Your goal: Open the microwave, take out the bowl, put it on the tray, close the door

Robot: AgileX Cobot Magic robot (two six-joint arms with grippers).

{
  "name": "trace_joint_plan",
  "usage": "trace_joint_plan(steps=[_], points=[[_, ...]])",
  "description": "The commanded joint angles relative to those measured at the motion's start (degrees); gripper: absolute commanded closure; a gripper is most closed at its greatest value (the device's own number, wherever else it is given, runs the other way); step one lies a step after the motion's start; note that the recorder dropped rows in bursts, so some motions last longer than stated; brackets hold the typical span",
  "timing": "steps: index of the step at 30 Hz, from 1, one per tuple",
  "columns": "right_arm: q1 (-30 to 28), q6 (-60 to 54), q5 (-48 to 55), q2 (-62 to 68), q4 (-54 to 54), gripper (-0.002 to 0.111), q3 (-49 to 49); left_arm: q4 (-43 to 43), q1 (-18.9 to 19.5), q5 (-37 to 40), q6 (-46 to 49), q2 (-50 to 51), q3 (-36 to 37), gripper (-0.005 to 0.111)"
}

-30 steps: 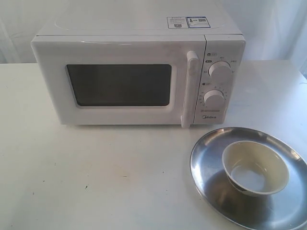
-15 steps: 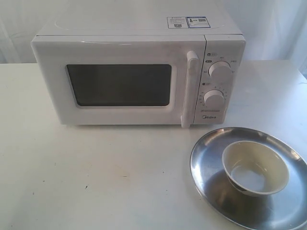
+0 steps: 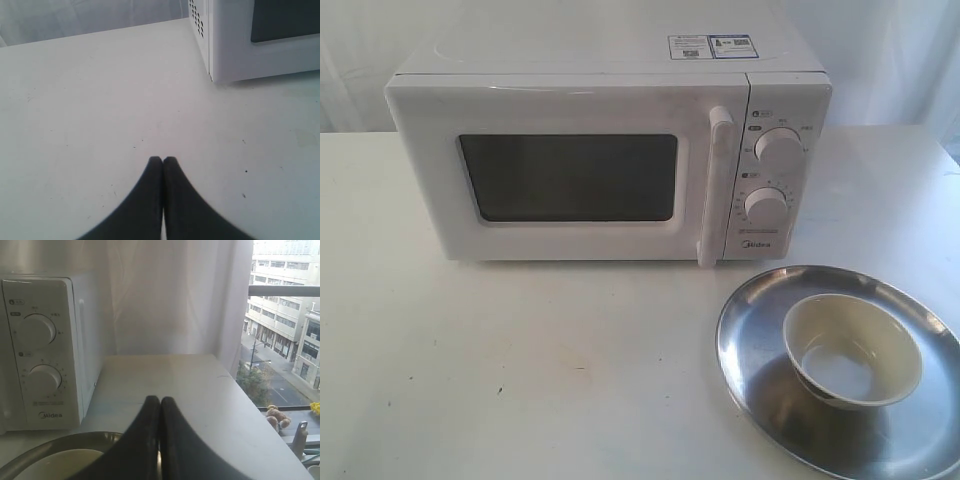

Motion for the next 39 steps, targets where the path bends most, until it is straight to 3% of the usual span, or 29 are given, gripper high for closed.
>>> trace_joint_plan(steps=[1, 16, 39], points=[[-0.2, -1.1, -0.4, -0.2, 0.4, 0.108, 0.3, -0.2, 0.0, -0.1, -0.3, -0.1, 0.2, 0.107], [-0.2, -7.6, 0.4, -0.2, 0.0, 0.108, 0.3, -0.2, 0.0, -0.1, -0.3, -0.1, 0.2, 0.107], [-0.2, -7.5, 1.2, -0.2, 0.2, 0.108, 0.3, -0.2, 0.0, -0.1, -0.3, -0.1, 0.2, 0.107]])
